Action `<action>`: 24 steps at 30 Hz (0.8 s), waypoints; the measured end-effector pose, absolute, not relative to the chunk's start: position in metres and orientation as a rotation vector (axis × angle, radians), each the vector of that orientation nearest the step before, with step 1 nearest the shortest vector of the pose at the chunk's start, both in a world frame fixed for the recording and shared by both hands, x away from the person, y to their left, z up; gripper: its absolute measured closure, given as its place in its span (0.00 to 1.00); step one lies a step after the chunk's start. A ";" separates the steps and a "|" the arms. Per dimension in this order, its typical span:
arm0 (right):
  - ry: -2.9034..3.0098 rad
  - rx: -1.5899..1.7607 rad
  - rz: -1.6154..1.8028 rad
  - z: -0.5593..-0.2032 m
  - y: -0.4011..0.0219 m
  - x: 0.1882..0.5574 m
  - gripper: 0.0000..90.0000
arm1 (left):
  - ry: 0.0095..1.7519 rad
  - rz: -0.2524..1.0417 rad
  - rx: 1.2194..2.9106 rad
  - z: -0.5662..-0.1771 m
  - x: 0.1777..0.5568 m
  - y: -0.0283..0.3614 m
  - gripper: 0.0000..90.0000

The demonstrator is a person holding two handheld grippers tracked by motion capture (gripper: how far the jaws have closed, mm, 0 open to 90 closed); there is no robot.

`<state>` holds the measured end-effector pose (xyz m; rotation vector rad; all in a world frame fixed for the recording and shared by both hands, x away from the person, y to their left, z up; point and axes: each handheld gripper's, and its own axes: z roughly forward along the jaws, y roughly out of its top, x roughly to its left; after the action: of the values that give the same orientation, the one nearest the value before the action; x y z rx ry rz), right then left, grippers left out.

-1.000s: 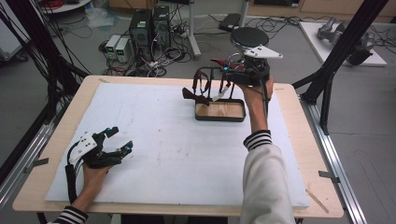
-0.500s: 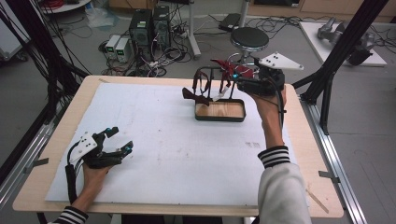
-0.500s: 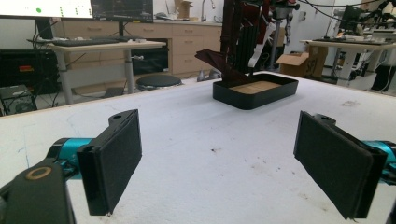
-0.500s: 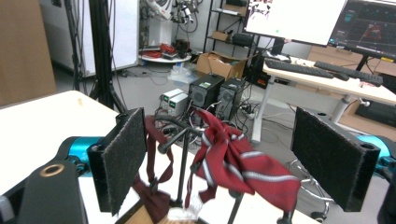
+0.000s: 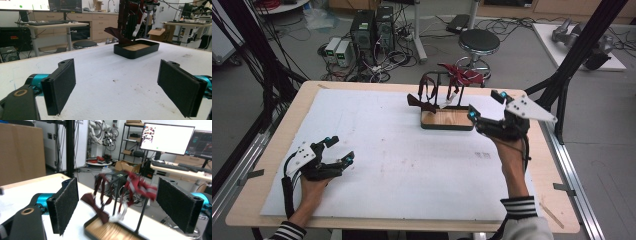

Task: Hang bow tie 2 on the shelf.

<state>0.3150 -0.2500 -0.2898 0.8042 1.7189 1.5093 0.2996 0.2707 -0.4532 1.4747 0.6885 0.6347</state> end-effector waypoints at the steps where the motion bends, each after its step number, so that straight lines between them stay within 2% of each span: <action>1: 1.725 0.803 1.510 -0.297 -0.252 0.310 0.20 | 0.689 0.636 1.473 -0.453 0.299 0.271 0.17; 12: 1.696 0.835 1.550 -0.375 -0.266 0.267 0.19 | 0.689 0.638 1.474 -0.453 0.298 0.271 0.17; 24: 1.655 0.829 1.583 -0.417 -0.263 0.255 0.18 | 0.687 0.648 1.470 -0.453 0.294 0.271 0.17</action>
<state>0.2546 -0.2632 -0.4169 0.8293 1.6553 1.5830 0.2944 0.2710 -0.4531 1.4700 0.6866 0.6475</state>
